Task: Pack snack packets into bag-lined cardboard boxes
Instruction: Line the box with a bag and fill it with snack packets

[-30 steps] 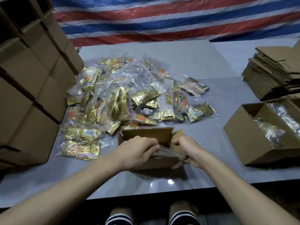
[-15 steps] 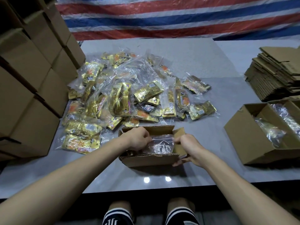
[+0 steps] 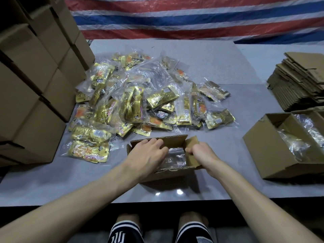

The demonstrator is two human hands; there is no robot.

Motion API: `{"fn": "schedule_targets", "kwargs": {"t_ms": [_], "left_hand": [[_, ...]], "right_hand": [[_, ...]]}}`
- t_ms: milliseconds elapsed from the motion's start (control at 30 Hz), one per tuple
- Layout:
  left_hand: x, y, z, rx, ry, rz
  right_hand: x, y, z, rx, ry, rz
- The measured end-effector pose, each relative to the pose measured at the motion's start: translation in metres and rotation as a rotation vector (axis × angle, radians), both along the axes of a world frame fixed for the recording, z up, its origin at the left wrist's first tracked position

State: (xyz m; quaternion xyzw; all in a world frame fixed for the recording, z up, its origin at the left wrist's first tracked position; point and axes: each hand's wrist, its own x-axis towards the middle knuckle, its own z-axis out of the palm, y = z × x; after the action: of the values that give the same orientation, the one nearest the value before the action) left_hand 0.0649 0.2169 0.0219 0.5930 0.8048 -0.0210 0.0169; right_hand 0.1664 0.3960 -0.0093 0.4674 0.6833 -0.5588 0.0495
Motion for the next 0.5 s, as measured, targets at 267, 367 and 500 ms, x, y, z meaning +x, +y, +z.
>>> {"fn": "schedule_targets", "kwargs": {"t_ms": [267,367,500], "left_hand": [[0.015,-0.019,-0.004,-0.272,-0.134,0.014],[0.018,-0.008,-0.008,-0.219,-0.087,0.018],[0.020,0.007,-0.011,-0.080,-0.057,-0.011]], "right_hand": [[-0.002,-0.010,0.005,0.125,0.016,0.050],[0.007,-0.012,0.004,0.130,0.015,0.036],[0.028,-0.004,0.001,0.147,-0.009,-0.091]]}}
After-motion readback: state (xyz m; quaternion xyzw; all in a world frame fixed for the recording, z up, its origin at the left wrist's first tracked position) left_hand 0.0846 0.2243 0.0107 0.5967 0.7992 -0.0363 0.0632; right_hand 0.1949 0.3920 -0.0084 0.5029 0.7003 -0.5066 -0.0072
